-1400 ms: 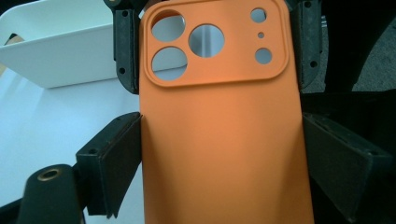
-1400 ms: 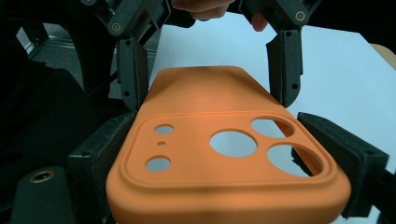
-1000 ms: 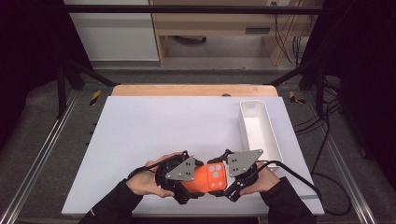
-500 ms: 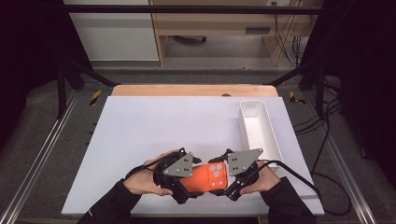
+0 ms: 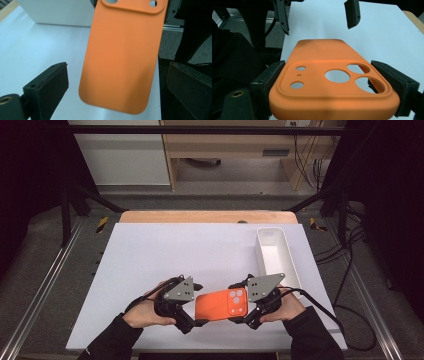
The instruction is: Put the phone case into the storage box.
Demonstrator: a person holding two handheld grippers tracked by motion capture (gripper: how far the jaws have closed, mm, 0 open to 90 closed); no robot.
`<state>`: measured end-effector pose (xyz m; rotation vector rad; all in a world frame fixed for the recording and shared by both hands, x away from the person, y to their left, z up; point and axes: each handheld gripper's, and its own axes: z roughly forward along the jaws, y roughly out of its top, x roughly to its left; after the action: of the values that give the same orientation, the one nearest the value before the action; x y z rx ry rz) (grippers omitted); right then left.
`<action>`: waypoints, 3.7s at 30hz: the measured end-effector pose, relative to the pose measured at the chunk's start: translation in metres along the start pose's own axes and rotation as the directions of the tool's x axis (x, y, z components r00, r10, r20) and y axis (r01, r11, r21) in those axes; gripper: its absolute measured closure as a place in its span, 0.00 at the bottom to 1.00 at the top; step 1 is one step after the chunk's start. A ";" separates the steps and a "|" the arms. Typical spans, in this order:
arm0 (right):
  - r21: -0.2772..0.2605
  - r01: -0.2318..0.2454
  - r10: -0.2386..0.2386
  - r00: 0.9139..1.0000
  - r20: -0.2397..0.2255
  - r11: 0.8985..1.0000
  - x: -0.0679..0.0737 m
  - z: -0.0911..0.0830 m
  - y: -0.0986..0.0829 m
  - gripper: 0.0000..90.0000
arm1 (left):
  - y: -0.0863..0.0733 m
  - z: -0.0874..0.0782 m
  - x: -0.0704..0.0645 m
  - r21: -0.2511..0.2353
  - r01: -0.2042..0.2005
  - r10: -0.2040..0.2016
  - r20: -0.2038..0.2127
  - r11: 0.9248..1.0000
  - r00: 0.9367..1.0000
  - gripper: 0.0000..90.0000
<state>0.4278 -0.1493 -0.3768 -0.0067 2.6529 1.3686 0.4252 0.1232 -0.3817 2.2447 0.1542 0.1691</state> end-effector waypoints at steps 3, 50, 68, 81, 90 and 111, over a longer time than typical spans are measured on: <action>0.010 -0.006 0.006 1.000 0.004 1.000 -0.002 -0.003 0.001 0.18 | -0.006 0.002 0.001 -0.003 0.024 -0.024 -0.013 1.000 1.000 0.04; 0.233 -0.003 0.016 0.998 -0.054 0.972 -0.010 -0.002 0.029 0.18 | -0.010 0.020 0.004 0.165 0.019 -0.021 0.007 0.986 1.000 0.03; 0.290 0.005 0.017 0.997 -0.072 0.957 -0.011 0.010 0.038 0.18 | 0.001 0.033 0.002 0.239 -0.009 0.002 0.029 0.971 1.000 0.02; 0.319 0.007 0.021 0.996 -0.085 0.948 -0.012 0.020 0.042 0.18 | 0.008 0.045 0.000 0.290 -0.060 0.048 0.047 0.955 0.998 0.01; 0.334 0.013 0.018 0.996 -0.091 0.943 -0.012 0.026 0.044 0.18 | 0.012 0.052 0.000 0.309 -0.064 0.051 0.048 0.949 0.998 0.00; 0.363 0.031 0.004 0.995 -0.095 0.931 -0.012 0.035 0.044 0.18 | 0.016 0.063 0.000 0.344 -0.075 0.056 0.063 0.936 0.996 0.00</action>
<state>0.4408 -0.0963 -0.3589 -0.0471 2.9378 0.8713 0.4366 0.0653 -0.4081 2.6056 0.0849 0.1256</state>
